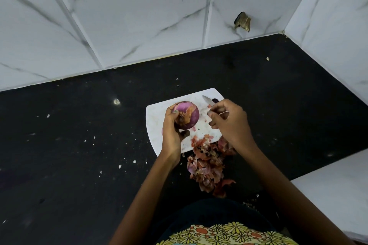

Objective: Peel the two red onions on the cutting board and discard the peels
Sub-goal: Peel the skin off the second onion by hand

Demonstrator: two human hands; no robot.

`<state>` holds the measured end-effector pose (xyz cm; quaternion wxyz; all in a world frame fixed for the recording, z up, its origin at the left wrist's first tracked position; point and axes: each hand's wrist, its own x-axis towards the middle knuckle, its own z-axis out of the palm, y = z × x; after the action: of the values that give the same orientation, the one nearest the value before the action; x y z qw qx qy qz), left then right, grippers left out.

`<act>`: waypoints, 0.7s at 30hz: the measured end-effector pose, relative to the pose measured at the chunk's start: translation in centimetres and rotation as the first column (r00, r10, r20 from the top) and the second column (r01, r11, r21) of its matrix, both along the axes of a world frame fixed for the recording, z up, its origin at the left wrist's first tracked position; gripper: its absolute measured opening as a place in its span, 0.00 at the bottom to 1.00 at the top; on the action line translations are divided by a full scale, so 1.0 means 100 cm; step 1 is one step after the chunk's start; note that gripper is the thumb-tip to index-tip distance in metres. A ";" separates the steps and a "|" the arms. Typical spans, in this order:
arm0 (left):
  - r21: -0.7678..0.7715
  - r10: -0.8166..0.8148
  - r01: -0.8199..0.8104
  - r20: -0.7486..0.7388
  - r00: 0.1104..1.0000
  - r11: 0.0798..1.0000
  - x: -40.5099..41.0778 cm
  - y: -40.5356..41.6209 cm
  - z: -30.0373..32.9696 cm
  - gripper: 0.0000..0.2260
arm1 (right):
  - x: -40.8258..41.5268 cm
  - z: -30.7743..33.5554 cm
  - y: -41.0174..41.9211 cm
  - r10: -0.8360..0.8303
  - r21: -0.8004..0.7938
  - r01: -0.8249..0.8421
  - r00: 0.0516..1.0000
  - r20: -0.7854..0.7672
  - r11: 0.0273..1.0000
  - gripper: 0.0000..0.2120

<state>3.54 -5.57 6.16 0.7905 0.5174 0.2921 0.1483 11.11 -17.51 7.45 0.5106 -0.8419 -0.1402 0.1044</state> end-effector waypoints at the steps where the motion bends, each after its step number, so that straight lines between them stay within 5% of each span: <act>1: 0.000 -0.001 0.001 -0.010 1.000 1.000 0.000 0.000 -0.001 0.12 | 0.002 -0.002 -0.002 0.072 -0.112 -0.071 0.997 0.007 0.991 0.04; 4: 0.028 -0.013 0.014 -0.018 1.000 1.000 -0.001 0.000 -0.003 0.11 | 0.002 -0.001 -0.004 0.167 -0.230 -0.147 0.983 0.071 0.962 0.06; 9: 0.106 -0.035 0.036 -0.017 0.999 0.994 -0.002 0.000 -0.003 0.10 | -0.002 0.020 0.000 0.217 0.026 -0.237 0.925 0.310 0.971 0.06; 13: 0.140 -0.052 0.055 -0.023 0.998 0.989 -0.002 0.001 -0.002 0.12 | 0.000 0.022 0.005 0.365 0.023 -0.390 0.879 0.306 0.920 0.12; 21: 0.203 -0.022 0.031 -0.048 0.999 0.979 0.000 0.002 -0.003 0.19 | -0.005 0.008 0.011 0.312 0.043 -0.360 0.858 0.407 0.932 0.09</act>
<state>3.53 -5.37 5.90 0.7284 0.6028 0.2862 0.1551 10.58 -16.38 8.24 0.4942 -0.7766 -0.3906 0.0123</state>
